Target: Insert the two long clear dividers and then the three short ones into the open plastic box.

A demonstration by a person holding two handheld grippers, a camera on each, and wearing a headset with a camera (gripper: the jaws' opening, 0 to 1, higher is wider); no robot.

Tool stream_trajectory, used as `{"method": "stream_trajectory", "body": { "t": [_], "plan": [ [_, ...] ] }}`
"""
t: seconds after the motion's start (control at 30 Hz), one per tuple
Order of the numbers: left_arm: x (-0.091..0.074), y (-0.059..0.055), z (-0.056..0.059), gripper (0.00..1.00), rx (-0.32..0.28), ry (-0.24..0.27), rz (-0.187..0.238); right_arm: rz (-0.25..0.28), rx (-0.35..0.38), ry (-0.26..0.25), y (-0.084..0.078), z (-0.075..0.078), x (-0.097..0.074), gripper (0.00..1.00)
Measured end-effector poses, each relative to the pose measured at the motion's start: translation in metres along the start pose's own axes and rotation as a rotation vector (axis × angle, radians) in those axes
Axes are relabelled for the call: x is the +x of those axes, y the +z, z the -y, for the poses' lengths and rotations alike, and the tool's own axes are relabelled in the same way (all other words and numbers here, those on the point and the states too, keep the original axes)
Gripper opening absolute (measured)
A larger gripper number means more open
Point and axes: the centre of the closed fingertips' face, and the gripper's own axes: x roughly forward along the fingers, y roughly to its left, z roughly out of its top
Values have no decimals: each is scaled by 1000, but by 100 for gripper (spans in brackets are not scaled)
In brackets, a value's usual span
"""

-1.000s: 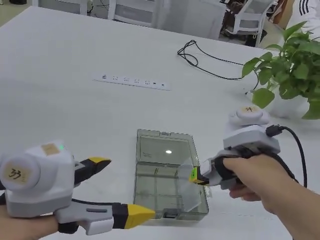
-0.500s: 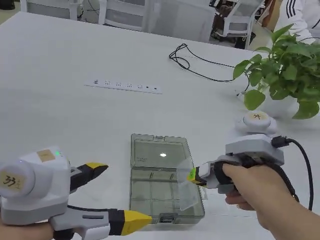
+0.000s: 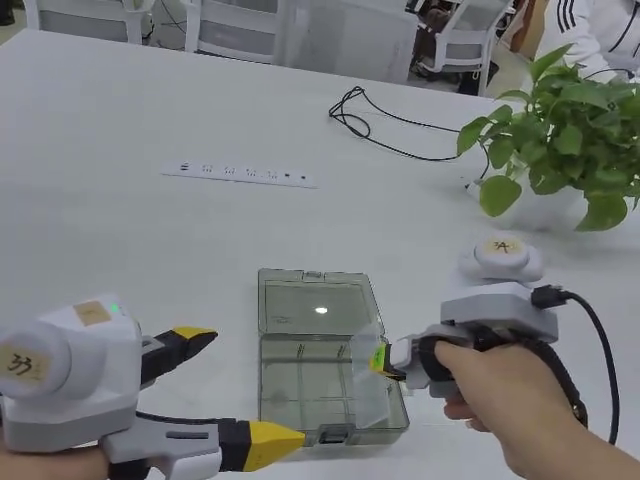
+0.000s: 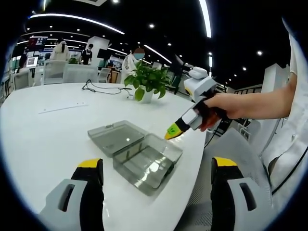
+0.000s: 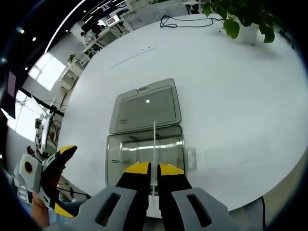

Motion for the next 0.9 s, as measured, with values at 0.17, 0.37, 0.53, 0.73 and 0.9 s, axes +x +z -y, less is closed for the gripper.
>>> {"method": "stream_trajectory", "body": {
  "t": [0.17, 0.37, 0.53, 0.73, 0.9],
  "plan": [
    [1, -2, 0, 95, -7, 0, 2, -10, -30, -13, -1, 0, 2, 6],
    [1, -3, -1, 95, -15, 3, 4, -24, -56, -17, -3, -1, 4, 6],
    [1, -2, -2, 95, -17, 3, 5, -31, -68, -19, -3, -2, 6, 6],
    [1, -2, -2, 95, -18, 3, 6, -41, -70, -22, -3, 0, 7, 6],
    [2, -2, -2, 95, -21, 3, 5, -48, -75, -23, -3, 0, 9, 6]
  ]
}}
